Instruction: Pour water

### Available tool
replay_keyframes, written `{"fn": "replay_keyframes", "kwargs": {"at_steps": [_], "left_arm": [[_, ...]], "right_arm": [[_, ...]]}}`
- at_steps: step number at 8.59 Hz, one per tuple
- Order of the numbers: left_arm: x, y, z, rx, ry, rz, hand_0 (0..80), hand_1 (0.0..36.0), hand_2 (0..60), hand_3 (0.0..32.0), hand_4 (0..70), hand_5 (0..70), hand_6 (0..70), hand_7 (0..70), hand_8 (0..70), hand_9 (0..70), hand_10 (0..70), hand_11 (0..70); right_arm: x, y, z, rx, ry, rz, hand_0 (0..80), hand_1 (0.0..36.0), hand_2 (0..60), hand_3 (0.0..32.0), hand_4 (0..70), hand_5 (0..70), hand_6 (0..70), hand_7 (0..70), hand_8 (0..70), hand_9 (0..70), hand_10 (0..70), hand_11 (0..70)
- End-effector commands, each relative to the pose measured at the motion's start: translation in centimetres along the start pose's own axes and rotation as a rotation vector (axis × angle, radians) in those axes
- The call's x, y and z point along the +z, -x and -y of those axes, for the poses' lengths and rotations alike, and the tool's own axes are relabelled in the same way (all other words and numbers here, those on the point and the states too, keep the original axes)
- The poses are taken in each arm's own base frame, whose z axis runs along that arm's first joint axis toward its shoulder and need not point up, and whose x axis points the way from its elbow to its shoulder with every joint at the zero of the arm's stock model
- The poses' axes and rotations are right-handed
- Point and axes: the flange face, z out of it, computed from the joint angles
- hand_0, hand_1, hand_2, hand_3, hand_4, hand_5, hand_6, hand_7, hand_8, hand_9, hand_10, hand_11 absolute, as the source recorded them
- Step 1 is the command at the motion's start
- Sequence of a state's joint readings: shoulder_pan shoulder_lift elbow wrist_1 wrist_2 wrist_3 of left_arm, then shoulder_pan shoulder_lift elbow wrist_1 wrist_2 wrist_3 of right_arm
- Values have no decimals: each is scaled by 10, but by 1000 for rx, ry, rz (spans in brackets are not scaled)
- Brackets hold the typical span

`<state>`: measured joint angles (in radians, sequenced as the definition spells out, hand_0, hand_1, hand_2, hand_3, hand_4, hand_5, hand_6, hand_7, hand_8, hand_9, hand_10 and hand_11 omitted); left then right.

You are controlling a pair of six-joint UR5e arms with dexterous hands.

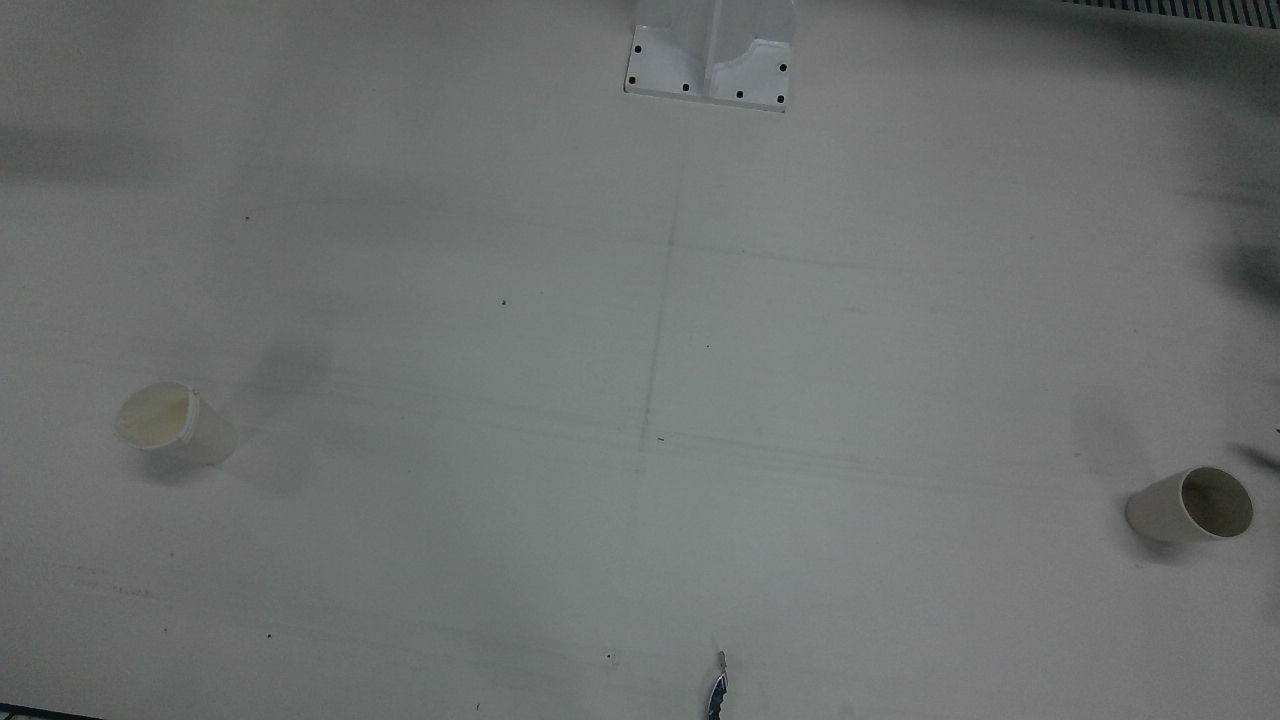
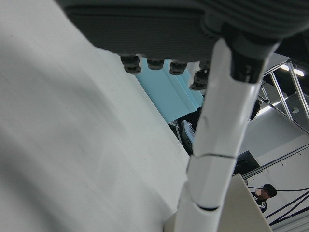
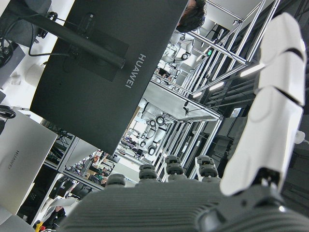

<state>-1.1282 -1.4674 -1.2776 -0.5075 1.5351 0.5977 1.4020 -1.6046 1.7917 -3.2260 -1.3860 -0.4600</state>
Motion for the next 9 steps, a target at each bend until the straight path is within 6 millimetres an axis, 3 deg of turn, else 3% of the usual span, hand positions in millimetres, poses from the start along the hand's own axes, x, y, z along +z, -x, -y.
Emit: {"fn": "replay_keyframes", "kwargs": {"at_steps": [1,4,7,9], "left_arm": [[25,22,-12,-5,19,14,800,246,0,0,182,0,27,33,17,0,28,81],[38,28,-21,-55,50,9,800,235,0,0,185,0,29,32,17,0,26,76],[41,24,-21,-155,34,-59,800,167,0,0,182,0,23,26,10,0,20,61],[46,37,-31,-183,51,-70,800,210,0,0,173,0,22,29,14,0,20,66]], "right_arm": [[1,-1,0,1,0,-1,492,173,133,76,0,73,85,68,51,25,0,0],[3,0,-1,10,2,2,491,173,134,86,0,73,89,74,52,26,0,0],[2,0,-1,10,2,4,489,170,139,86,0,73,93,82,54,29,0,0],[3,-1,-2,9,4,3,493,173,138,84,0,73,93,84,53,29,0,0]]}}
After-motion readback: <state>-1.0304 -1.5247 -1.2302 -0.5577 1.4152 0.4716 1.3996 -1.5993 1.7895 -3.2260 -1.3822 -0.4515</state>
